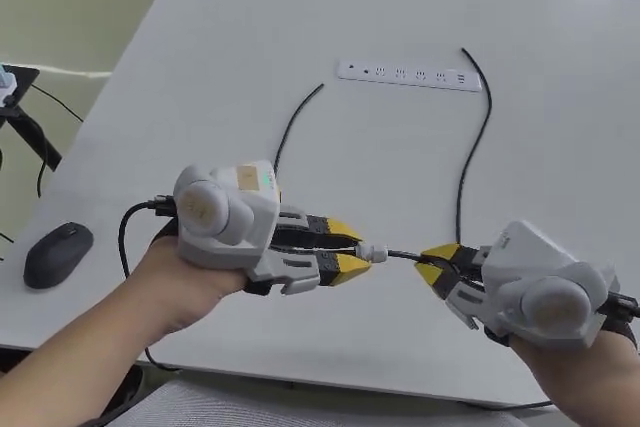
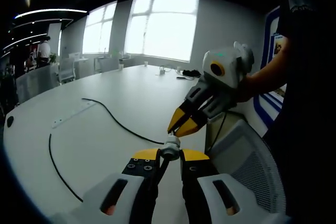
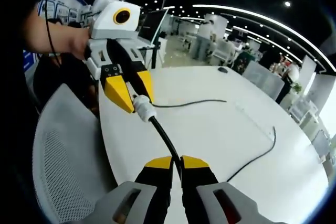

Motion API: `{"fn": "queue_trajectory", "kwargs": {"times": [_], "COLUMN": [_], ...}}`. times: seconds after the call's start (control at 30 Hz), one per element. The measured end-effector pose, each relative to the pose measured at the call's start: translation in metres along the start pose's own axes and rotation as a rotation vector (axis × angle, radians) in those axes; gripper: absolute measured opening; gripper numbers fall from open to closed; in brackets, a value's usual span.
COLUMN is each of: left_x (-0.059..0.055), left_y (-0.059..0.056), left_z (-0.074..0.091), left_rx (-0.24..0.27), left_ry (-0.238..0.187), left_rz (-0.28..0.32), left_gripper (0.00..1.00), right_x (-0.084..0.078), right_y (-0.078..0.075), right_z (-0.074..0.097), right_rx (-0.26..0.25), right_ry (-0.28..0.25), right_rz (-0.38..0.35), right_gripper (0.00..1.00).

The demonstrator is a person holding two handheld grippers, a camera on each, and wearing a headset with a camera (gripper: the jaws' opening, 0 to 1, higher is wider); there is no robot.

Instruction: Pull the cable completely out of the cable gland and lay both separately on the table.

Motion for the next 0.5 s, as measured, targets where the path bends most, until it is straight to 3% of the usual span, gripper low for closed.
{"fn": "queue_trajectory", "kwargs": {"times": [0.5], "left_x": [0.001], "left_y": [-0.004], "left_z": [-0.003], "left_rx": [0.004], "left_ry": [-0.010], "left_rz": [-0.011], "left_gripper": [0.15], "right_x": [-0.039], "right_y": [-0.013], "right_z": [-0.007], "right_rx": [-0.058], "right_ry": [0.038], "right_rz": [-0.326], "right_gripper": [0.00]}}
Point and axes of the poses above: the centre of the closed fingertips' face, and the gripper's own axes: z roughly backward along the fingers, y roughly to its left, x roughly out of its top, the point moved 8 cm from there along z, roughly backward along the fingers, and after that the axes turned 5 degrees about y, right-handed, at the moved point
